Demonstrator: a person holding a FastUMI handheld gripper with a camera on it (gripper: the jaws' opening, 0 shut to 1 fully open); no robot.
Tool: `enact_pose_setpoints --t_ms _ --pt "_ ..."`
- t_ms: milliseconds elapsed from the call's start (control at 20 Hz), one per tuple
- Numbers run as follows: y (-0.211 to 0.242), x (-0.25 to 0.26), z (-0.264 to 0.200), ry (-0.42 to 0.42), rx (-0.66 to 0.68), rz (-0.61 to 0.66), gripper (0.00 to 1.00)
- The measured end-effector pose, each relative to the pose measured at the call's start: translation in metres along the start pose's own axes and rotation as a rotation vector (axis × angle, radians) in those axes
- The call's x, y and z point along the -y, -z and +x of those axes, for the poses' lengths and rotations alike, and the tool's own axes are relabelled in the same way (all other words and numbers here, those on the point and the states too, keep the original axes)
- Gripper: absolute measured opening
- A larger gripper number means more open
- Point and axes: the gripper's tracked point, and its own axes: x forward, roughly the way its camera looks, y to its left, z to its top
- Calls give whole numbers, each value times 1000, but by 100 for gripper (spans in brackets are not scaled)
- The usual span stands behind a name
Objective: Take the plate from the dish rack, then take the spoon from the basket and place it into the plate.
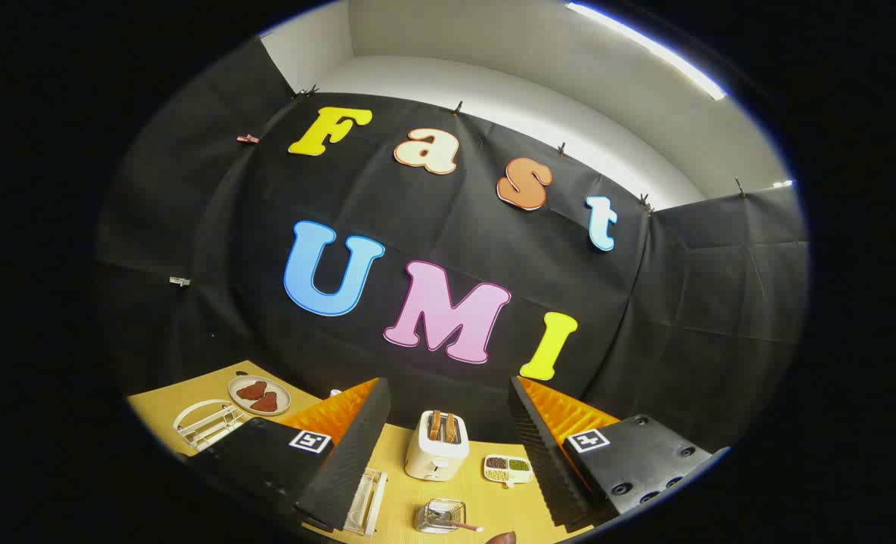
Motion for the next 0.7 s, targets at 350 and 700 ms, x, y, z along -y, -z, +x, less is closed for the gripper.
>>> enact_pose_setpoints --t_ms 350,700 --pt "6 -9 1 -15 -4 1 97" --pt "8 -14 0 -35 -1 10 97"
